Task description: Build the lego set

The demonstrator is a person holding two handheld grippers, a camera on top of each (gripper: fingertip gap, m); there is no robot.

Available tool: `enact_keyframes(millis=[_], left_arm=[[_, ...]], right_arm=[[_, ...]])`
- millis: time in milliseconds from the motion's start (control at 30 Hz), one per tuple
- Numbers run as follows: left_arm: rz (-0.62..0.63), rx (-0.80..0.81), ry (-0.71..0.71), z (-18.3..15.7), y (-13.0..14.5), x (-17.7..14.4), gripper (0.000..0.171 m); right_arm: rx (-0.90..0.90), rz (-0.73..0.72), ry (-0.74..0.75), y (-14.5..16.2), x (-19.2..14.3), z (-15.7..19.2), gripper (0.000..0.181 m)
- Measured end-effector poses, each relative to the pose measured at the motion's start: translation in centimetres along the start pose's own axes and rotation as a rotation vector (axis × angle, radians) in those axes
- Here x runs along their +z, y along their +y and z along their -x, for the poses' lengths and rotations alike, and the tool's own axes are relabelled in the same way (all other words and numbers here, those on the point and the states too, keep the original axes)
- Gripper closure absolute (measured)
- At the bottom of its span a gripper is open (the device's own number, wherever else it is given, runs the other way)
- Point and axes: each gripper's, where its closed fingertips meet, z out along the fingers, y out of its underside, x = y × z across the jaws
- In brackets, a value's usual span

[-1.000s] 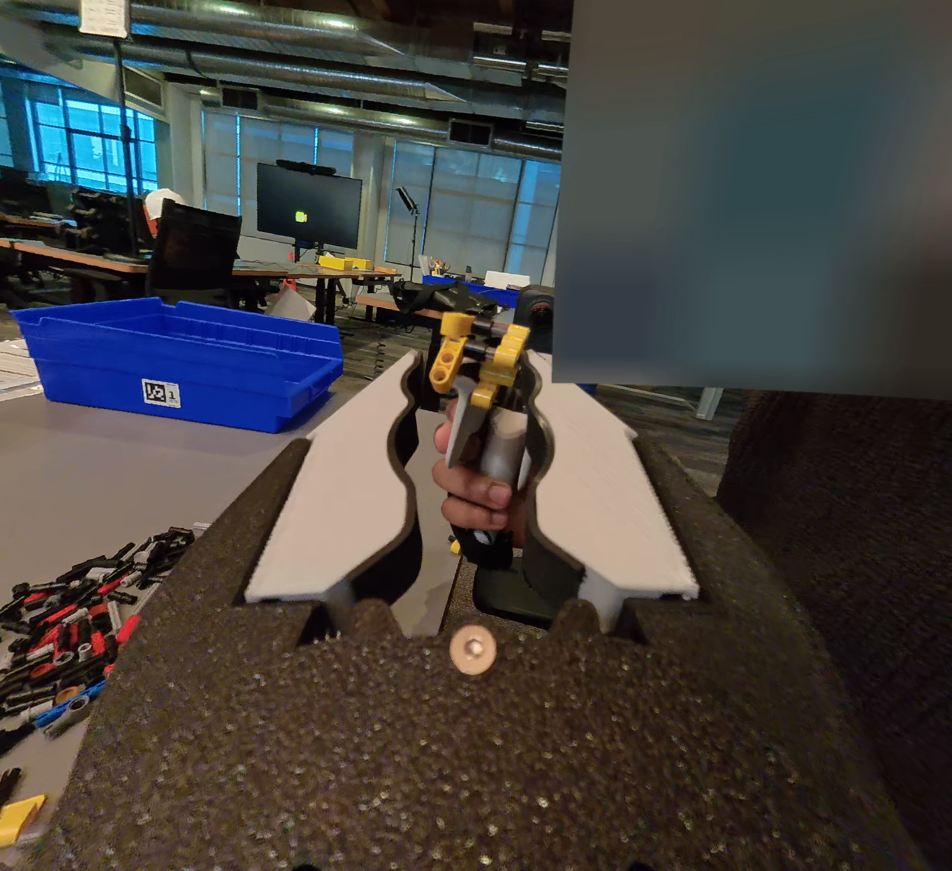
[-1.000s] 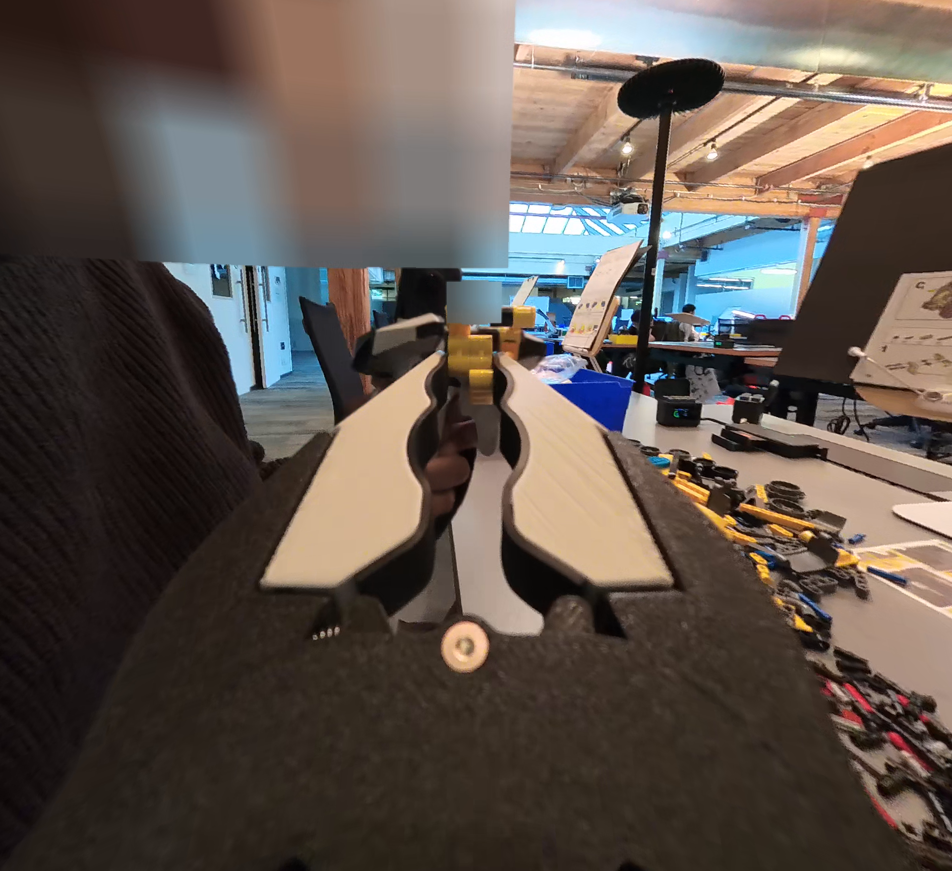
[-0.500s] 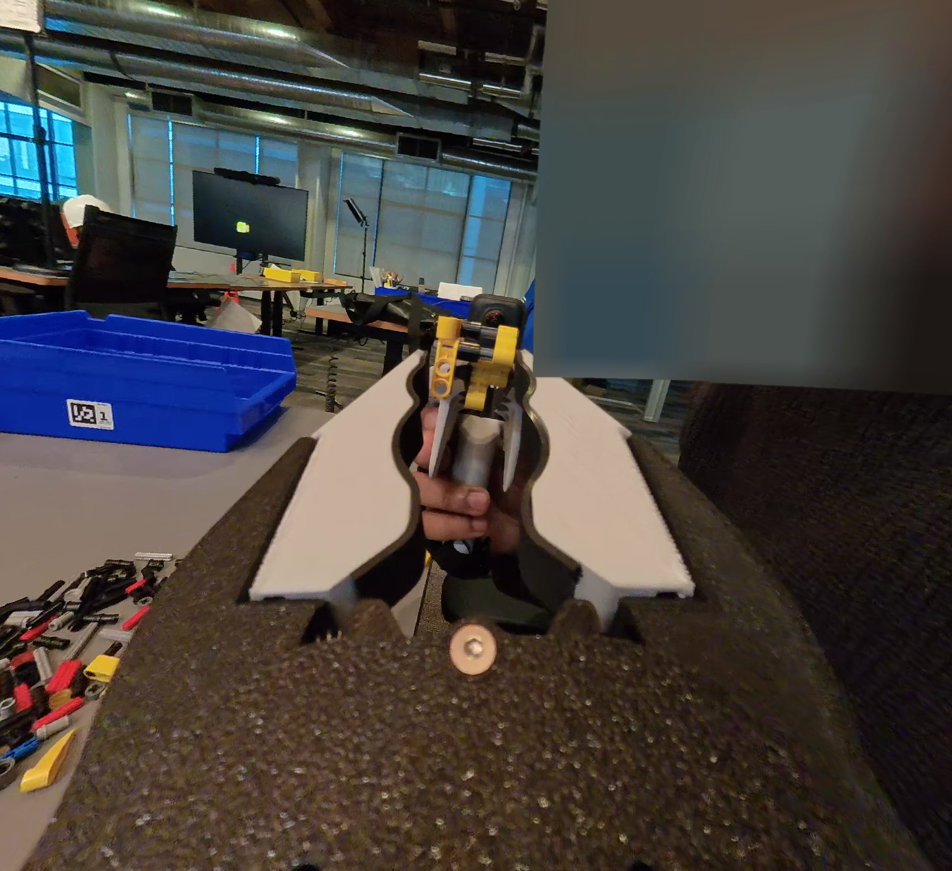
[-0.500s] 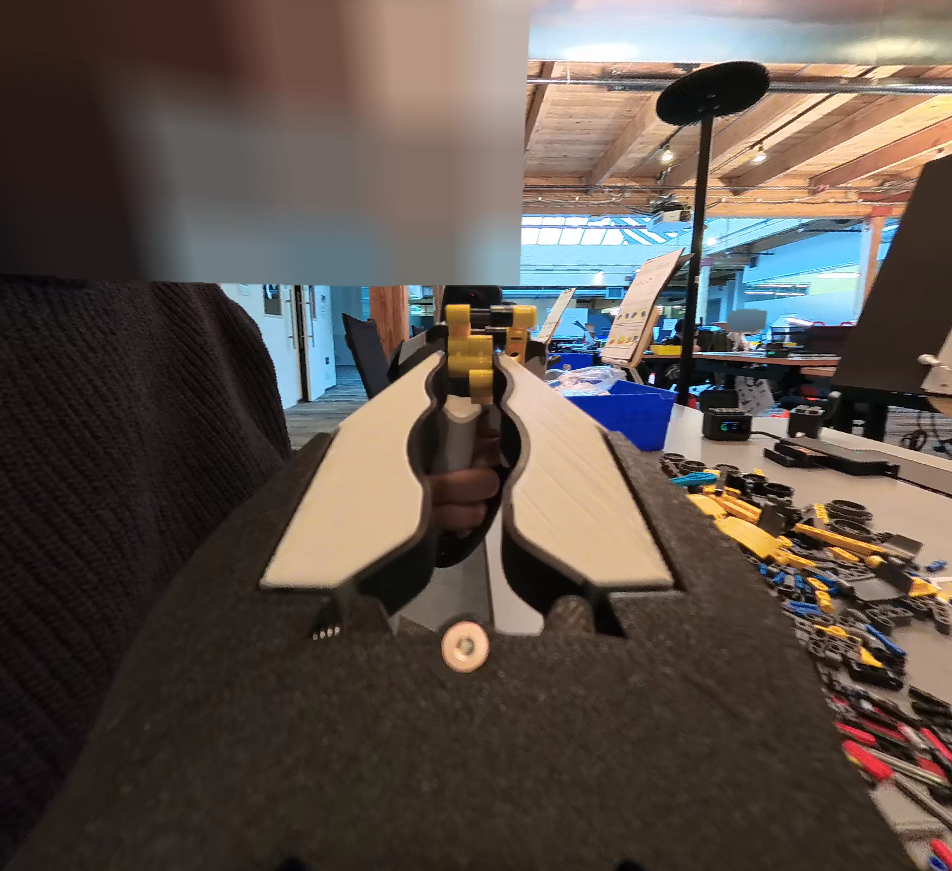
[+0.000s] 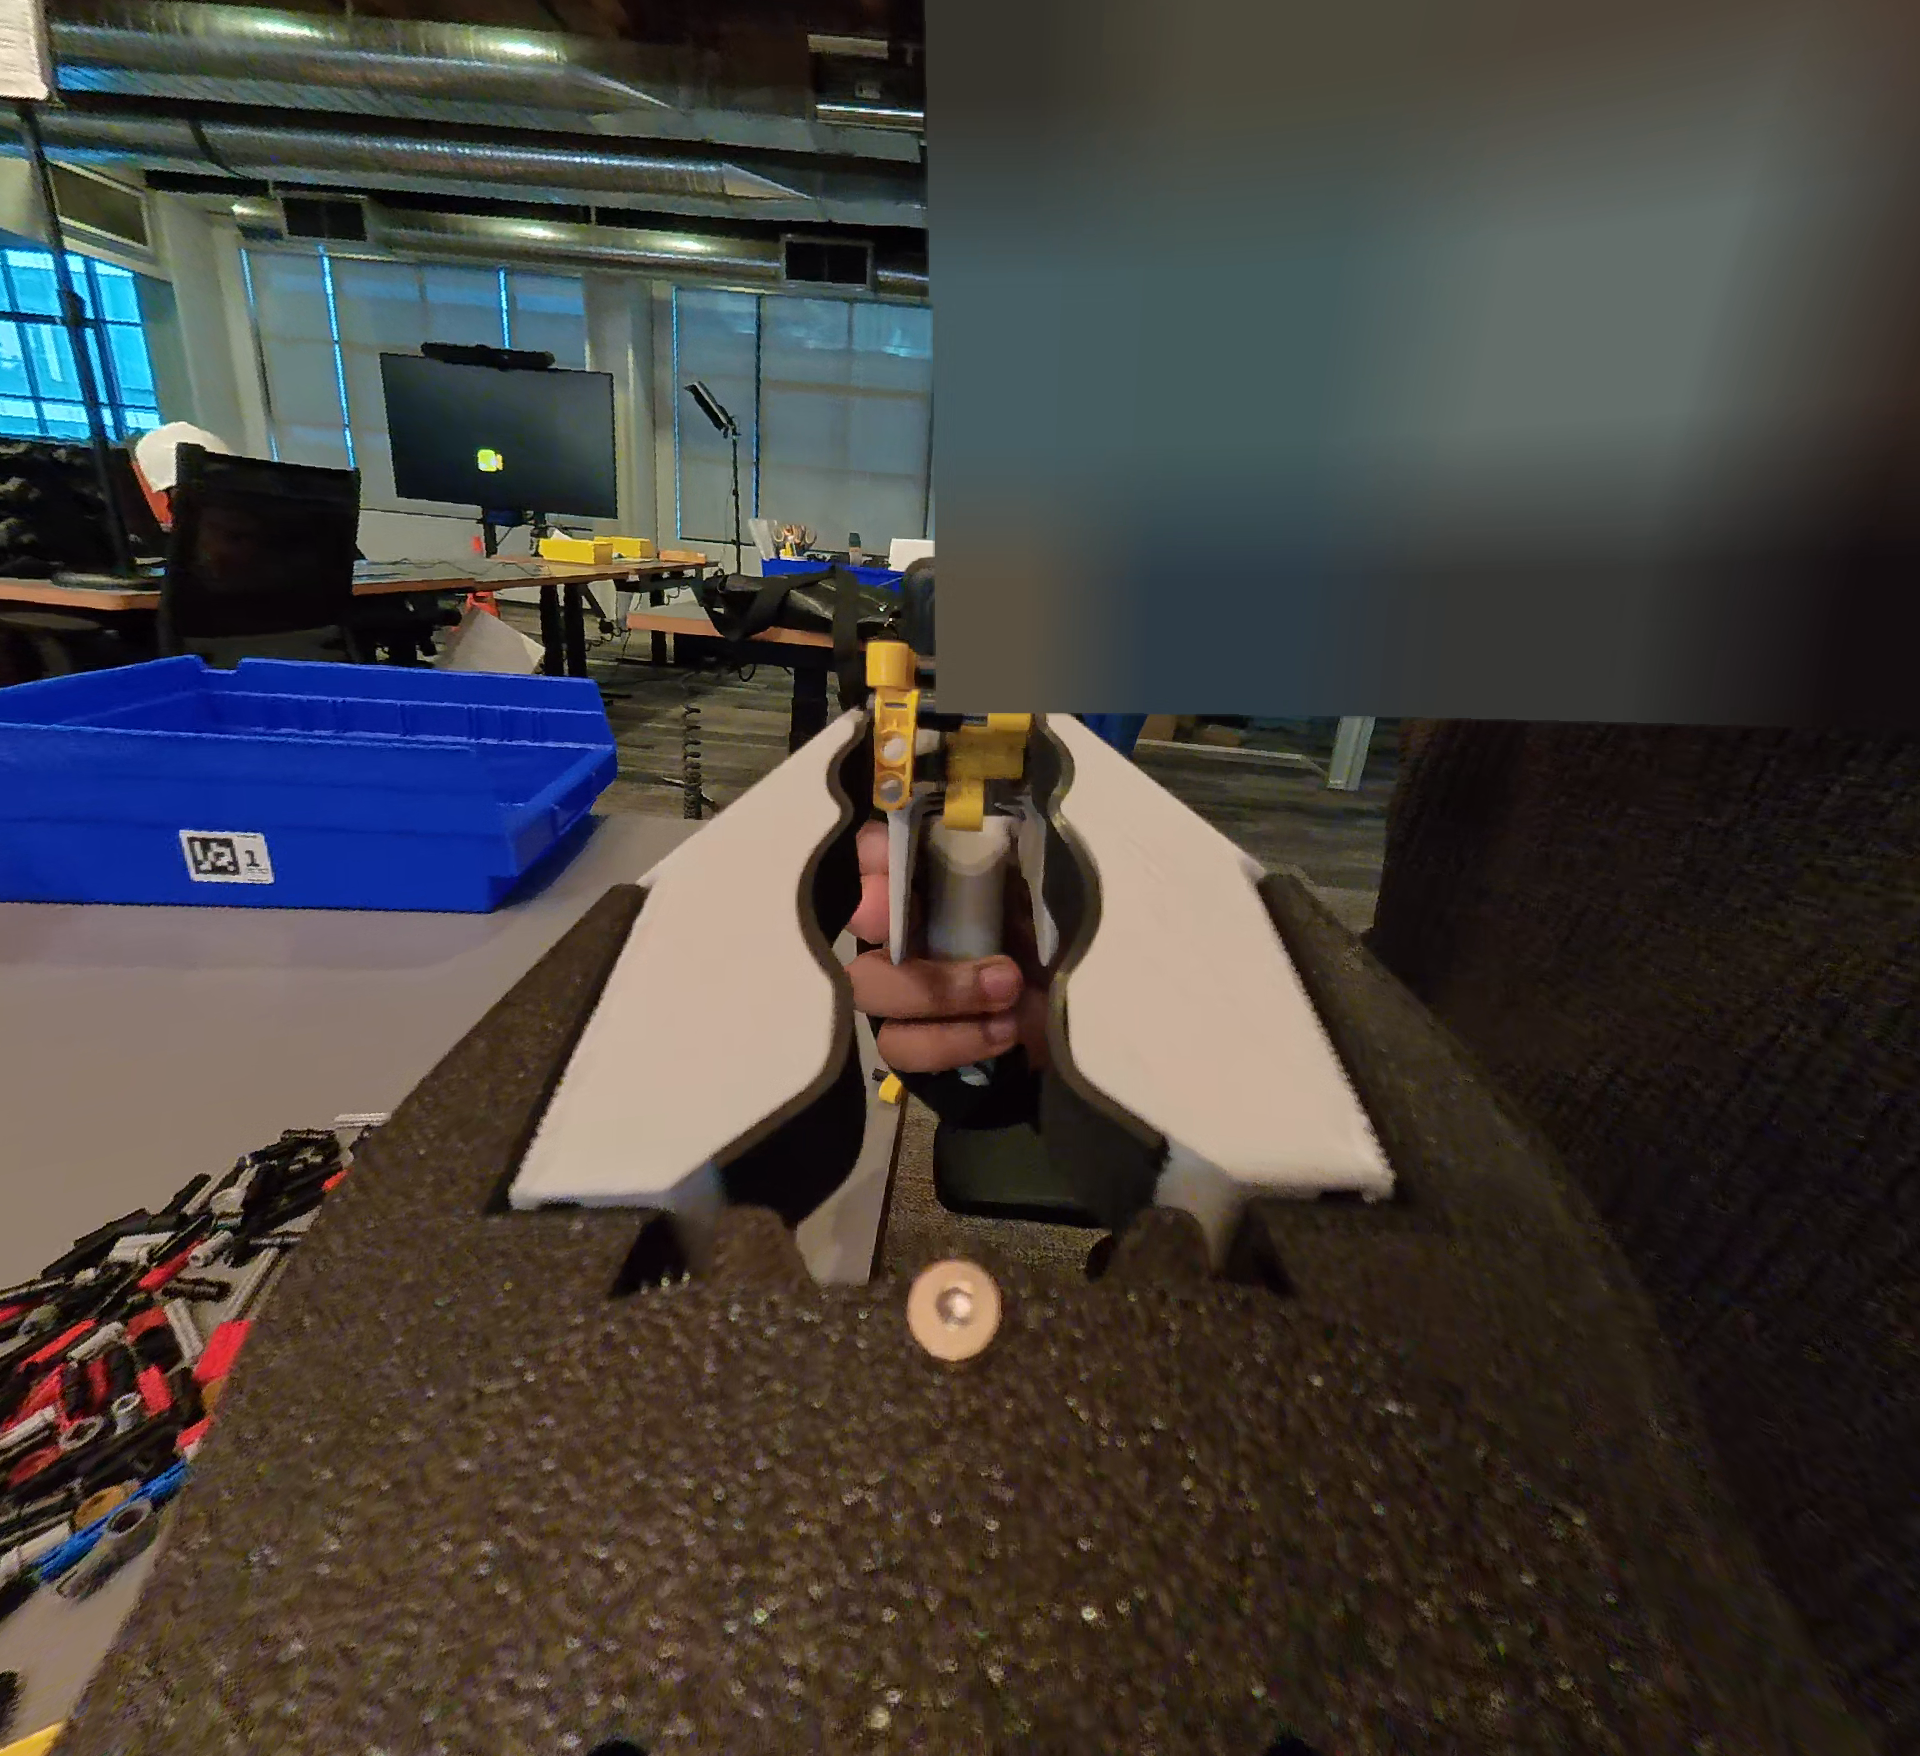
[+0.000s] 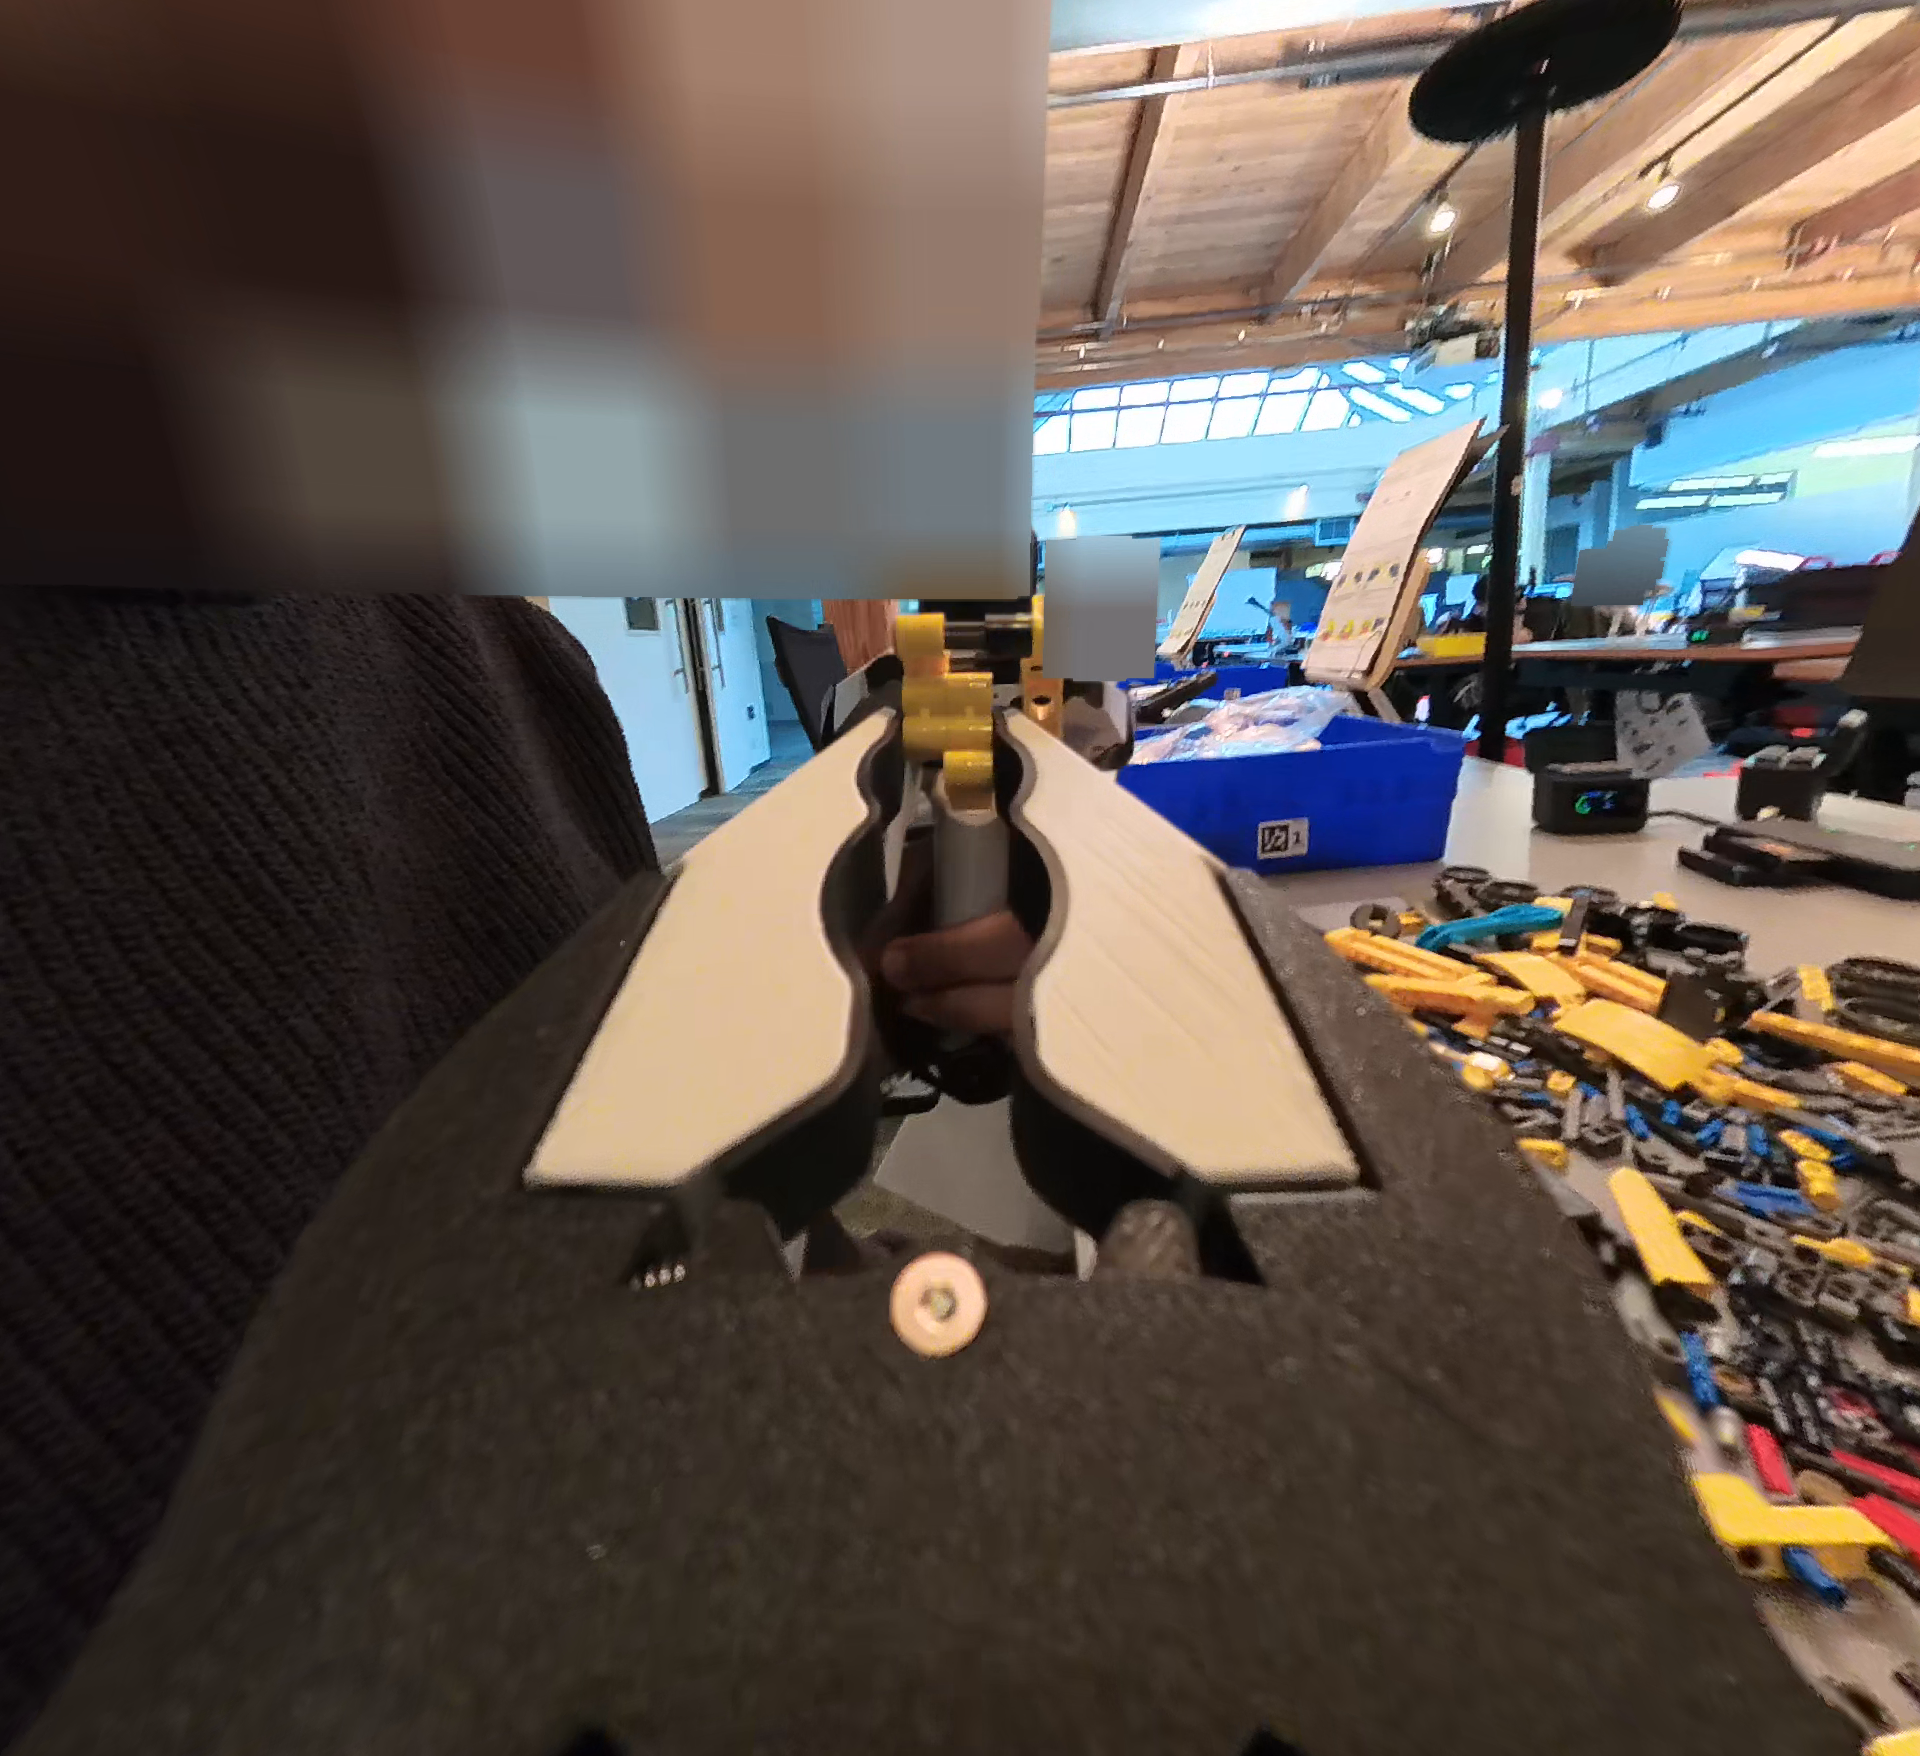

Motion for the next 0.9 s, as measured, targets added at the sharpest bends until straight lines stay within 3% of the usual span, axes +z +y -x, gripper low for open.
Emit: enact_keyframes(millis=[467,633,900], left_arm=[[-0.049,-0.084,0.033,0.2,0.3,0.2,0.139],[-0.077,-0.069,0.029,0.3,-0.5,-0.4,0.130],[-0.022,-0.023,0.024,0.0,-0.7,-0.3,0.130]], right_arm=[[0.036,-0.015,-0.002,0.0,-0.1,-0.3,0.165],[0.028,-0.022,0.004,-0.4,-0.3,-0.3,0.165],[0.010,0.051,0.015,0.9,0.1,-0.4,0.165]])
